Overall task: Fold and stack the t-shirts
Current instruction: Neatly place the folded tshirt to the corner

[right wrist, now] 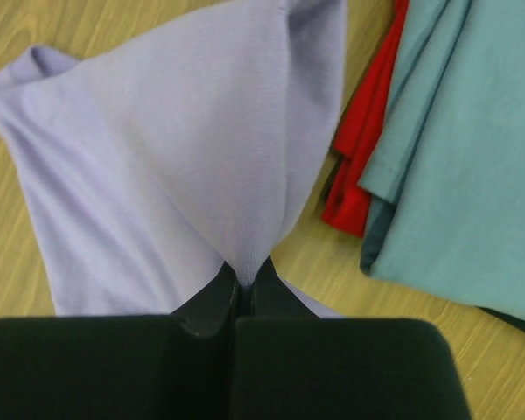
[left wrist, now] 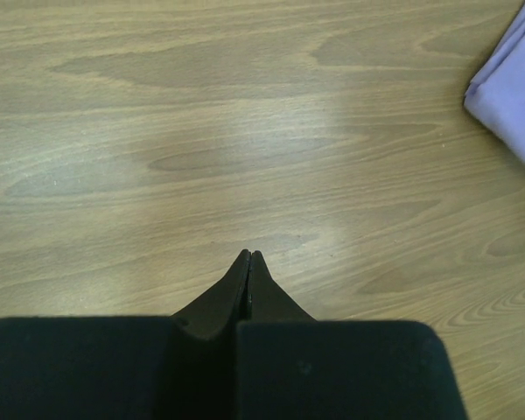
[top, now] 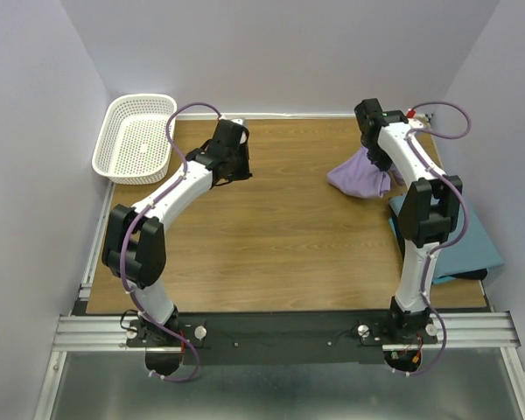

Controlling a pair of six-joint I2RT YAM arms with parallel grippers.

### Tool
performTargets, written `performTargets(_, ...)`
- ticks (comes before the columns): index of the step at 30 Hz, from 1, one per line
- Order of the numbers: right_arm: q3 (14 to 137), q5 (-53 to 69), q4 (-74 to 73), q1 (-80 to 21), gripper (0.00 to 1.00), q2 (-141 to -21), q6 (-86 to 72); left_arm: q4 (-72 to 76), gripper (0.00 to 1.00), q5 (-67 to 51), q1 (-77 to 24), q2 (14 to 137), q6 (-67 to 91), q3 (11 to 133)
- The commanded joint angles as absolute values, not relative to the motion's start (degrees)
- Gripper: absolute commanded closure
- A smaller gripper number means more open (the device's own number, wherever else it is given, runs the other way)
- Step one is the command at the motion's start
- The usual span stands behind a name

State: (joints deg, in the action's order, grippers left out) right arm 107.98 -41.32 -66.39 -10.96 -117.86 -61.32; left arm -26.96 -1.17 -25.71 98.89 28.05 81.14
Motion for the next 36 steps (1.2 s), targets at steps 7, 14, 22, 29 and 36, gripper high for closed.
performTargets(7, 118.03, -46.32, -74.44, -7.83, 1.00, -122.08, -62.40, -28.39, 1.00, -3.60, -25.58, 98.44, 26.63, 82.88)
performTargets(14, 124.36, -48.43, -74.97, -4.14, 1.00, -121.47, -57.40, -28.39, 1.00, -3.87, -25.58, 98.79, 26.28, 83.14)
performTargets(22, 126.21, -49.13, -74.88, -2.46, 1.00, -118.04, -55.11, -28.39, 1.00, -4.22, -25.66, 99.32, 26.28, 83.50)
performTargets(29, 126.74, -50.45, -74.88, -1.41, 0.99, -114.88, -53.62, -28.48, 1.00, -4.66, -25.66, 99.40, 26.37, 83.50)
performTargets(36, 126.47, -50.10, -74.97, -0.26, 1.00, -110.14, -52.65, -28.48, 1.00, -4.48, -25.66, 99.32, 26.28, 83.41)
